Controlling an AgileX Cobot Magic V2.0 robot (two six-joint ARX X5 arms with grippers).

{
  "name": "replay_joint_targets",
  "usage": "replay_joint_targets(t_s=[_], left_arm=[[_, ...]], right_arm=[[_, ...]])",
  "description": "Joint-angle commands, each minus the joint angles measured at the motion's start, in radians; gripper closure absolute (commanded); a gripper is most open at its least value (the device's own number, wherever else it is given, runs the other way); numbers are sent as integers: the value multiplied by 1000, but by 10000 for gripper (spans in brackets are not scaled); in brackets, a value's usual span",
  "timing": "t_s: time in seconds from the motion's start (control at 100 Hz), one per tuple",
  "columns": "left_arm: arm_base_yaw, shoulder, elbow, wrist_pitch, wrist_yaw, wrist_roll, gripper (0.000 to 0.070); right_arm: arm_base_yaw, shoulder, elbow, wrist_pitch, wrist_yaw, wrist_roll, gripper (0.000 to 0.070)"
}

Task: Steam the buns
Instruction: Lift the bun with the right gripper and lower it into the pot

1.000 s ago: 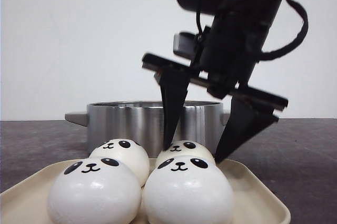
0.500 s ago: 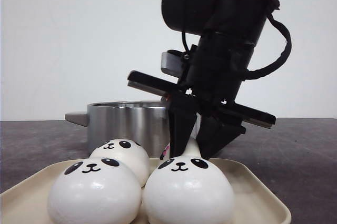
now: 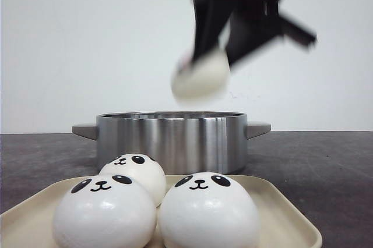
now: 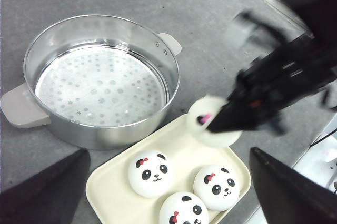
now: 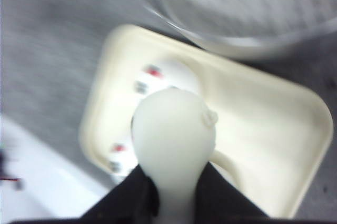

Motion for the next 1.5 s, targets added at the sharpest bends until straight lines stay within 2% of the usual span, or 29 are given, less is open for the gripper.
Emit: replay_joint_targets(t_s=[0.0,0.16,0.23,0.43,0.54,0.91,1.49], left_arm=[[-7,6,9,9,-2,9,110],[-7,6,9,25,-3,9,109],[-7,6,9,33,-2,9,110],[-7,6,9,38,-3,9,110],[-7,6,9,38,-2,8,110],[-7,6,9,23,-2,5,110],[-7,6,9,7,-2,5,110]], right_arm=[[13,-27,61,13,13,-65,697],[-7,-37,226,29,112,-243,697],[-43,3,299,38,109,-295,697],[-173,204,500,-20,76,-345,697],[-222,328,582,-50,23,-354,697],[-292,599,615,-62,-23,-370,697],[-332,735,615,-10,-55,-357,697]])
